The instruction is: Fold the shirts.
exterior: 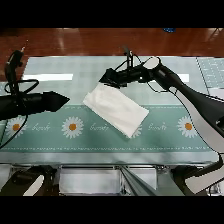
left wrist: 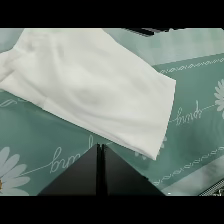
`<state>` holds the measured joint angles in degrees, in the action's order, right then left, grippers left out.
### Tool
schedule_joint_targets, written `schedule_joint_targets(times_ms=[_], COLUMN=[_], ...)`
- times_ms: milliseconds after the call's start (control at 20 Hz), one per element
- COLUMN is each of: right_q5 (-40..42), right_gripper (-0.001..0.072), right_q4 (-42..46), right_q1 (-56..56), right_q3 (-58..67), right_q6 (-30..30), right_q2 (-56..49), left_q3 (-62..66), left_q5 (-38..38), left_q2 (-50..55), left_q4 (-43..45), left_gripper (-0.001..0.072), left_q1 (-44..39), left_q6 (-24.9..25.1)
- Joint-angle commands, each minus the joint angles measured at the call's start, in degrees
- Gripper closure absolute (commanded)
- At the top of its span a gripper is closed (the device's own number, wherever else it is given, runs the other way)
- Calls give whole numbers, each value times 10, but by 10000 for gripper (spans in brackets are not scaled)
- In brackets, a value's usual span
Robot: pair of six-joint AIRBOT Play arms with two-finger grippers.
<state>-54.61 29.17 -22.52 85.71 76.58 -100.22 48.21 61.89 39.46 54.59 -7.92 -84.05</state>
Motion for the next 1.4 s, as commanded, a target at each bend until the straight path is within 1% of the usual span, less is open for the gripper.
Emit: schedule_joint_targets(times_ms=[0,50,100,150,200,300,350,400,450,500,550,650,700,850,950,1050,1100,1200,1250,1300,1350], right_q5=[-105,-118,-117,-107,-101,-96,-92,-79,-51,-14,30,123,161,208,233,226,217,204,191,170,146], right_gripper=[394,390,363,315,291,290,290,290,290,291,290,290,290,290,291,291,292,299,314,384,531], right_q4=[115,156,187,218,266,394,441,456,441,404,358,248,203,112,31,-38,-62,-76,-82,-88,-94], right_q1=[17,30,47,64,84,121,139,165,190,213,222,207,189,125,96,83,80,80,80,79,79], right_q3=[2,-6,-24,-48,-81,-172,-230,-303,-377,-453,-515,-609,-638,-648,-640,-624,-613,-589,-576,-558,-534], right_q6=[62,75,75,79,94,149,176,209,235,264,278,274,262,215,162,98,78,72,67,52,19], right_q2=[22,53,97,145,201,318,374,433,481,522,545,551,540,470,409,355,329,289,271,253,236], left_q3=[-24,-28,-31,-33,-34,-34,-34,-34,-34,-34,-35,-37,-38,-38,-38,-38,-38,-38,-38,-38,-38], left_q5=[-20,-19,-19,-20,-21,-25,-30,-35,-39,-39,-39,-39,-39,-39,-39,-39,-38,-38,-38,-38,-39], left_q2=[5,5,6,6,6,6,6,6,6,6,6,7,8,14,16,16,16,16,16,16,17], left_q4=[-2,-2,-2,-2,-2,-2,-2,-2,-2,-2,-2,-2,-1,-2,-2,-2,-2,-2,-2,-2,-2], left_gripper=[690,690,690,690,690,691,690,690,690,690,690,690,690,690,690,690,691,690,690,690,690], left_q1=[-3,-3,-3,-3,-3,-3,-3,-3,-3,-3,-3,-3,-3,-3,-3,-3,-3,-3,-3,-3,-3], left_q6=[10,11,11,11,11,11,11,10,10,10,9,9,9,8,9,9,8,8,9,9,9])
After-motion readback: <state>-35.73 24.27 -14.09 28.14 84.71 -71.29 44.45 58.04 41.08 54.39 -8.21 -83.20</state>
